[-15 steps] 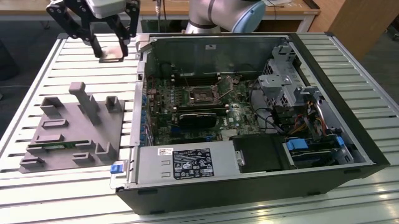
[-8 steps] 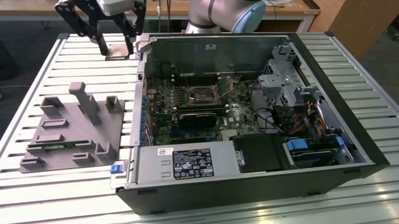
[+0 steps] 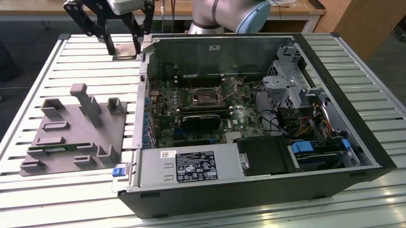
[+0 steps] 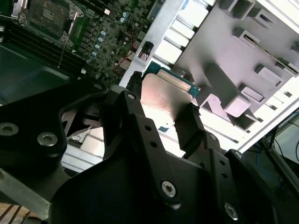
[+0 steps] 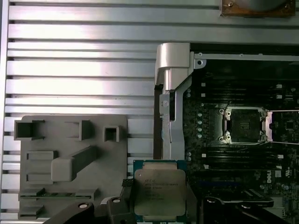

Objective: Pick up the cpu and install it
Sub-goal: 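Pick up the cpu and move it towards the insertion slot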

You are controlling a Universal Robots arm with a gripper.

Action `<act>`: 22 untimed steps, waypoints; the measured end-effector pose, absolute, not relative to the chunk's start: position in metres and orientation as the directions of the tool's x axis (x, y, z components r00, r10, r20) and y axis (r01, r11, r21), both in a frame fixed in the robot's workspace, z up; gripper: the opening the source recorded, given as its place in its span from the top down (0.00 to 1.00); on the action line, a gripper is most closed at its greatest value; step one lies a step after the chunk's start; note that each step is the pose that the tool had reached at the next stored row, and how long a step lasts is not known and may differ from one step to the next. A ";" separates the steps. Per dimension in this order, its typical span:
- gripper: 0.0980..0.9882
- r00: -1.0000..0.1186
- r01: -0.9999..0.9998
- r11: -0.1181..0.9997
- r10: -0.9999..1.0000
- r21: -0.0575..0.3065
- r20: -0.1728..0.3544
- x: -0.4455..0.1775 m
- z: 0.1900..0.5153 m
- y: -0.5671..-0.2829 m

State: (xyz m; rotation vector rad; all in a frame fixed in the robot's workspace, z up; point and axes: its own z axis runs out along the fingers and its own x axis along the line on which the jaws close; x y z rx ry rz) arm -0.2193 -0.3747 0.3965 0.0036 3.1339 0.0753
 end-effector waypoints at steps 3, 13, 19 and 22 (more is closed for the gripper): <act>0.51 -1.000 0.002 0.999 0.002 0.048 -0.007 -0.216 0.396 -0.373; 0.51 -1.000 0.002 0.999 0.002 0.048 -0.007 -0.203 0.396 -0.367; 0.51 -1.000 0.002 0.999 0.003 0.048 -0.007 -0.197 0.395 -0.365; 0.51 -1.000 0.002 0.999 0.003 0.048 -0.007 -0.193 0.395 -0.364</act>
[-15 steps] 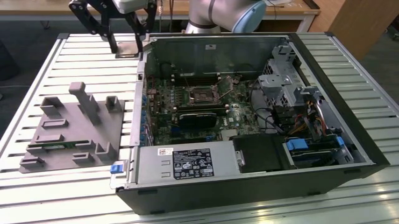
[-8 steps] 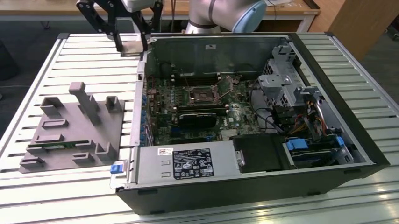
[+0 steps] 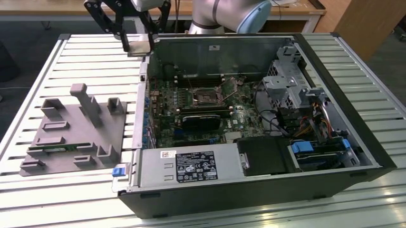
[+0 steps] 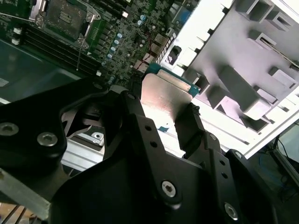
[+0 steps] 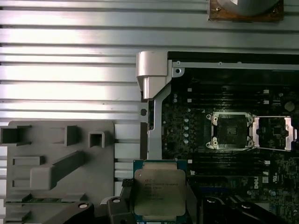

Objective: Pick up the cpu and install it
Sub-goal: 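Pick up the cpu and move it towards the insertion slot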

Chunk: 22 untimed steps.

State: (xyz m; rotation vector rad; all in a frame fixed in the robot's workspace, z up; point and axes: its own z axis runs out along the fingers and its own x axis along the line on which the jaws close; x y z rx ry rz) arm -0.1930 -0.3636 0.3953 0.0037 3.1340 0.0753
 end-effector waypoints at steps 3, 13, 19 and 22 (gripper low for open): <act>0.51 -1.000 0.002 0.999 0.002 0.048 -0.007 -0.190 0.395 -0.363; 0.51 -1.000 0.002 0.999 0.002 0.048 -0.007 -0.181 0.395 -0.355; 0.51 -1.000 0.002 0.999 0.002 0.048 -0.007 -0.174 0.394 -0.348; 0.51 -1.000 0.002 0.999 0.002 0.048 -0.007 -0.170 0.394 -0.345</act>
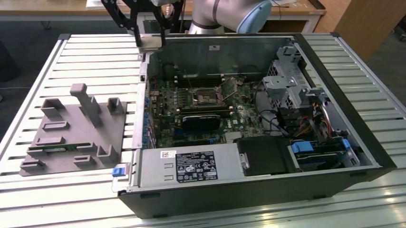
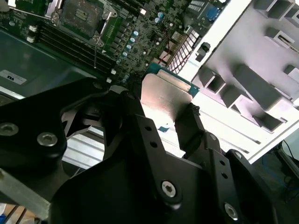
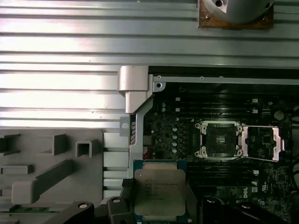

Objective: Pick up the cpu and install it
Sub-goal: 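Pick up the cpu and move it towards the insertion slot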

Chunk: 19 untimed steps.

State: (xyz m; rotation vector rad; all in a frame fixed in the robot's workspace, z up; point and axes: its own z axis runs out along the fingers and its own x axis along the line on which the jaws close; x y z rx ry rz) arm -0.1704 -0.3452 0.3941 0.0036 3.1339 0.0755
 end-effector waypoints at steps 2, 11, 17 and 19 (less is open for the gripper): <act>0.51 -1.000 0.002 0.999 0.003 0.048 -0.007 -0.168 0.394 -0.343; 0.51 -1.000 0.002 0.999 0.003 0.048 -0.007 -0.151 0.393 -0.332; 0.51 -1.000 0.005 0.999 0.005 0.048 -0.007 -0.137 0.392 -0.333; 0.51 -1.000 0.006 0.999 0.007 0.048 -0.007 -0.136 0.391 -0.335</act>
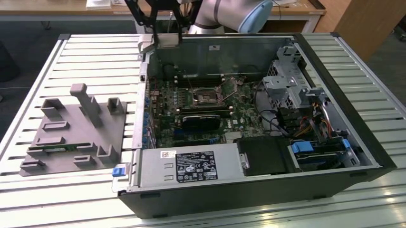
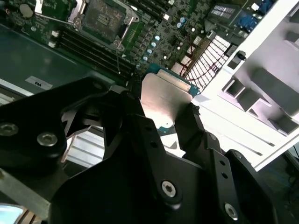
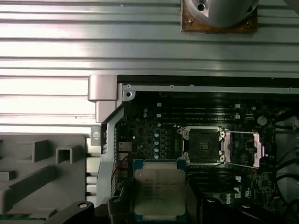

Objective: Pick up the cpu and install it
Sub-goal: 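Pick up the cpu and move it towards the insertion slot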

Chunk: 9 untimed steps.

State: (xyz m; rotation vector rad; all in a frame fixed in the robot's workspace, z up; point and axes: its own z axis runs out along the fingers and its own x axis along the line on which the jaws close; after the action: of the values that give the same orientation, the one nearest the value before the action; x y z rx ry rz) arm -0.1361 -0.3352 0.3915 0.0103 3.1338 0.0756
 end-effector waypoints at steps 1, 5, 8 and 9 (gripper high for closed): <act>0.51 -1.000 0.007 0.999 0.008 0.048 -0.007 -0.136 0.391 -0.337; 0.51 -1.000 0.010 0.999 0.010 0.048 -0.007 -0.134 0.390 -0.342; 0.51 -1.000 0.011 0.999 0.011 0.048 -0.007 -0.130 0.389 -0.343; 0.51 -1.000 0.011 0.999 0.011 0.048 -0.007 -0.127 0.389 -0.343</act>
State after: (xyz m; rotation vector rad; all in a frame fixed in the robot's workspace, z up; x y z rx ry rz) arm -0.1273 -0.3434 0.3891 0.0169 3.1337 0.0756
